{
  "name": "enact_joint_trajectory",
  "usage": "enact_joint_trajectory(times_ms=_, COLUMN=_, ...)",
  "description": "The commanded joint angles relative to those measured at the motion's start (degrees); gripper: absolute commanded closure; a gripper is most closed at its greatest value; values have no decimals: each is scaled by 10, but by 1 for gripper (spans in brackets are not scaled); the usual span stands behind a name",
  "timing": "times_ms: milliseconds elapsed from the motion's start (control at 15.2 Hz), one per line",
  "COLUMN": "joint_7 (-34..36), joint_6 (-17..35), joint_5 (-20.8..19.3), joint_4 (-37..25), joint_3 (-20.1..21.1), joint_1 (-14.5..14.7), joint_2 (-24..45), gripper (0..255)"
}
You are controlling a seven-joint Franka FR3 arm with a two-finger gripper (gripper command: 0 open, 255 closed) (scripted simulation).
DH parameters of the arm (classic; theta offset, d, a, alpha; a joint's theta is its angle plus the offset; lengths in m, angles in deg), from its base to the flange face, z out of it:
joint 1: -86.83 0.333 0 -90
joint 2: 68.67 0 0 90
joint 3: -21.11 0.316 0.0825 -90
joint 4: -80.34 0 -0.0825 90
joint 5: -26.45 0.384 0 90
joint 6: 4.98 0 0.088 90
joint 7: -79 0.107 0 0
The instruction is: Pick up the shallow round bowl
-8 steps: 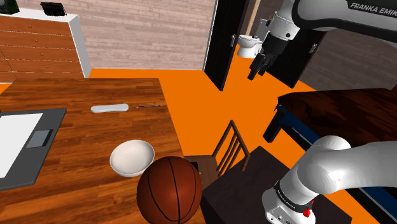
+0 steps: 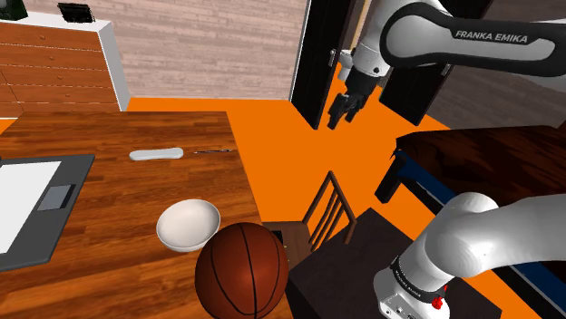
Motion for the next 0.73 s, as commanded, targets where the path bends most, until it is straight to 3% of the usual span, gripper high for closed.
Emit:
enact_joint_trajectory(times_ms=0, joint_7=20, joint_6=30, joint_5=9, joint_4=13, joint_3=16, joint_1=6, joint_2=18, gripper=0)
enact_joint_trajectory(times_ms=660, joint_7=121, joint_6=174, joint_5=35, joint_4=23, joint_3=95, joint_1=31, joint_2=161, gripper=0)
